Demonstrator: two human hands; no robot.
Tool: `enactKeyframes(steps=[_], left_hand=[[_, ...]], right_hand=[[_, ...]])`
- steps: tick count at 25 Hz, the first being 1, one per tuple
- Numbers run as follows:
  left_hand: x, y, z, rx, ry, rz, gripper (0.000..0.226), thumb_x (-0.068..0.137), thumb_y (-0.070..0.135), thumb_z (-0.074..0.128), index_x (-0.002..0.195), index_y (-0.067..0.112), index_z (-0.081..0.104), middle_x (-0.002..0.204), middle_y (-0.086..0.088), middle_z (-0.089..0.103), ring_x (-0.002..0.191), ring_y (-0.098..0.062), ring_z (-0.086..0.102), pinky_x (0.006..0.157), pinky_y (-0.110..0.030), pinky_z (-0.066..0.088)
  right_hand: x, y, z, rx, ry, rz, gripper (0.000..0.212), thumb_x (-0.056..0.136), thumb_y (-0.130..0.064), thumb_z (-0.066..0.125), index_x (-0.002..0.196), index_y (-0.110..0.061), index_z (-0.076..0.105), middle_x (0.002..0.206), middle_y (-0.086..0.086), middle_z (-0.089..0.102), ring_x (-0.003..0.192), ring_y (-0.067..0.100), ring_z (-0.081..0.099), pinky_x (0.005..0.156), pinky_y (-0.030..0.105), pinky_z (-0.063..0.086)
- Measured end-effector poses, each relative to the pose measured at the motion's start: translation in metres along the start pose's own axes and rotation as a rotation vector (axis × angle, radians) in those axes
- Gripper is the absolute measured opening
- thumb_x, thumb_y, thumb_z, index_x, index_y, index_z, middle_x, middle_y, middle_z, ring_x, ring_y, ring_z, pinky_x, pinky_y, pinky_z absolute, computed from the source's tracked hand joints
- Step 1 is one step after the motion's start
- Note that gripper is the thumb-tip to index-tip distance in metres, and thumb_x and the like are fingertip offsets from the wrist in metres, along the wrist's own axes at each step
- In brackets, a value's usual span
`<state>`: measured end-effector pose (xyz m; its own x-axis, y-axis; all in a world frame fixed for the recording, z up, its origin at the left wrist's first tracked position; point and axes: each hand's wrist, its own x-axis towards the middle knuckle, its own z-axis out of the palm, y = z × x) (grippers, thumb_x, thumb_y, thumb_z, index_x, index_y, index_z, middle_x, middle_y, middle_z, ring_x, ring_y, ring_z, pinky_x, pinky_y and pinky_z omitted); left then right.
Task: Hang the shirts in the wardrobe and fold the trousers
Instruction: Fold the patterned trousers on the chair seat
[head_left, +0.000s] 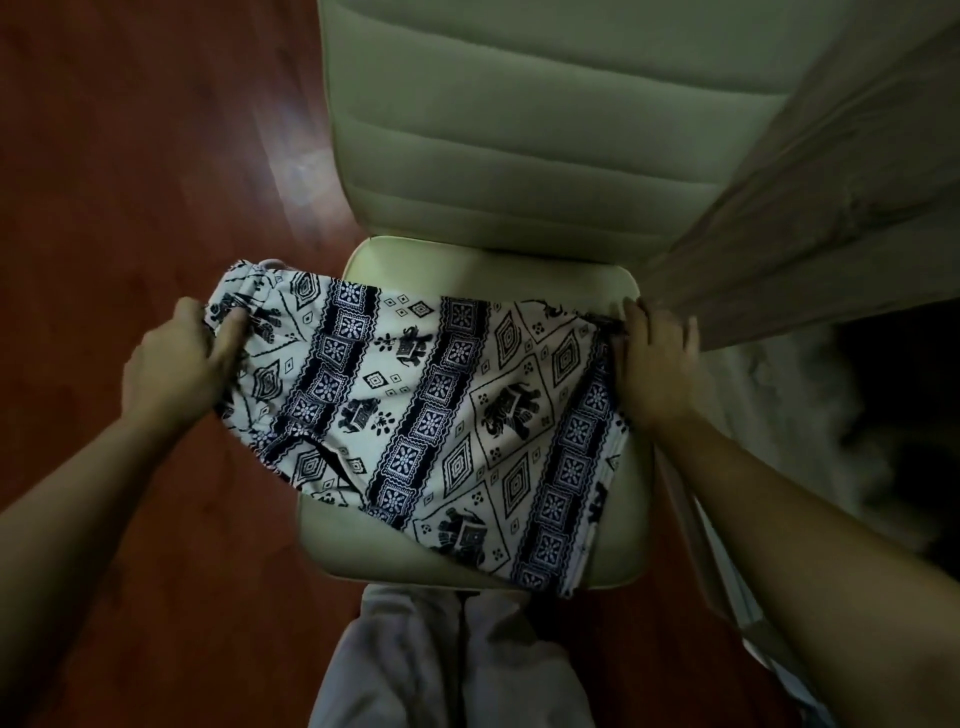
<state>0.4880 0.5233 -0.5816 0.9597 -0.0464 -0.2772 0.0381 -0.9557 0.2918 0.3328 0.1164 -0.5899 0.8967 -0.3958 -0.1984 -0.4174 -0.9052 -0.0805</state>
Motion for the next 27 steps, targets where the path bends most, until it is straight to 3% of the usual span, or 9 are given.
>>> enactKeyframes(steps=[4,7,9,12,15,17,21,24,27], left_hand=[[-0.017,0.022,-0.014,-0.386,-0.058,-0.038,0.035,0.084,0.041,0.060,0.105,0.014,0.052,0.091,-0.014,0.065,0.073,-0.030,0.064,0.070,-0.045,0.056],[-0.037,0.057,-0.036,-0.428,-0.004,0.020,0.040,0.069,0.044,0.060,0.103,0.023,0.056,0.093,-0.006,0.066,0.082,-0.029,0.065,0.079,-0.046,0.055],[-0.055,0.088,-0.041,-0.317,0.069,0.067,0.043,0.069,0.047,0.061,0.103,0.021,0.057,0.096,-0.008,0.068,0.088,-0.031,0.064,0.080,-0.046,0.054],[-0.094,0.147,-0.019,0.006,0.202,0.136,0.043,0.079,0.040,0.062,0.108,0.011,0.053,0.098,-0.015,0.063,0.088,-0.037,0.060,0.064,-0.041,0.046],[-0.132,0.186,0.038,0.023,0.178,0.278,0.041,0.073,0.026,0.066,0.105,0.004,0.055,0.088,-0.016,0.062,0.074,-0.031,0.059,0.053,-0.031,0.038],[-0.146,0.195,0.079,0.007,0.020,0.289,0.044,0.074,0.023,0.067,0.111,0.004,0.054,0.095,-0.015,0.062,0.080,-0.030,0.060,0.059,-0.035,0.049],[-0.167,0.191,0.119,0.162,-0.145,0.332,0.057,0.085,0.055,0.044,0.118,0.011,0.058,0.116,-0.012,0.061,0.100,-0.027,0.059,0.078,-0.039,0.048],[-0.157,0.178,0.124,0.121,-0.019,0.461,0.065,0.092,0.055,0.026,0.144,0.016,0.034,0.154,-0.002,0.024,0.138,-0.020,0.031,0.110,-0.048,0.025],[-0.140,0.172,0.133,0.134,-0.146,0.495,0.063,0.095,0.055,0.017,0.148,0.028,-0.003,0.155,0.003,-0.016,0.144,-0.020,-0.013,0.109,-0.055,-0.008]], right_hand=[[-0.028,-0.021,0.018,0.035,-0.045,-0.223,0.052,0.093,-0.031,0.030,0.137,-0.007,0.042,0.146,0.013,0.041,0.136,0.026,0.037,0.112,0.049,0.020],[-0.045,-0.027,0.039,0.030,-0.233,-0.284,0.066,0.090,-0.045,0.008,0.149,-0.017,0.019,0.158,0.003,0.011,0.145,0.014,0.003,0.115,0.039,0.000],[-0.049,-0.022,0.047,0.061,-0.277,-0.250,0.069,0.087,-0.048,0.003,0.150,-0.020,0.008,0.159,0.000,0.000,0.143,0.010,-0.009,0.116,0.039,-0.003],[-0.052,-0.021,0.039,0.137,-0.224,-0.186,0.060,0.094,-0.040,0.012,0.149,-0.016,0.014,0.159,0.003,0.006,0.146,0.016,0.002,0.116,0.037,0.001],[-0.045,-0.014,0.036,0.103,-0.238,-0.180,0.055,0.098,-0.034,0.022,0.149,-0.013,0.017,0.158,0.006,0.008,0.146,0.023,0.009,0.116,0.042,0.008],[-0.037,-0.005,0.037,0.069,-0.341,-0.199,0.062,0.094,-0.041,0.013,0.149,-0.012,0.012,0.159,0.007,0.004,0.146,0.025,0.007,0.117,0.046,0.012],[-0.027,0.011,0.045,0.079,-0.493,-0.228,0.059,0.101,-0.031,0.027,0.149,-0.013,-0.002,0.158,0.006,-0.011,0.146,0.025,-0.006,0.117,0.045,0.005],[-0.030,0.011,0.048,0.059,-0.531,-0.241,0.062,0.101,-0.035,0.024,0.148,-0.015,-0.011,0.154,0.002,-0.024,0.143,0.021,-0.019,0.116,0.044,-0.007],[-0.032,0.010,0.051,0.057,-0.544,-0.240,0.064,0.100,-0.039,0.022,0.147,-0.016,-0.017,0.147,-0.002,-0.034,0.132,0.014,-0.030,0.112,0.044,-0.014]])
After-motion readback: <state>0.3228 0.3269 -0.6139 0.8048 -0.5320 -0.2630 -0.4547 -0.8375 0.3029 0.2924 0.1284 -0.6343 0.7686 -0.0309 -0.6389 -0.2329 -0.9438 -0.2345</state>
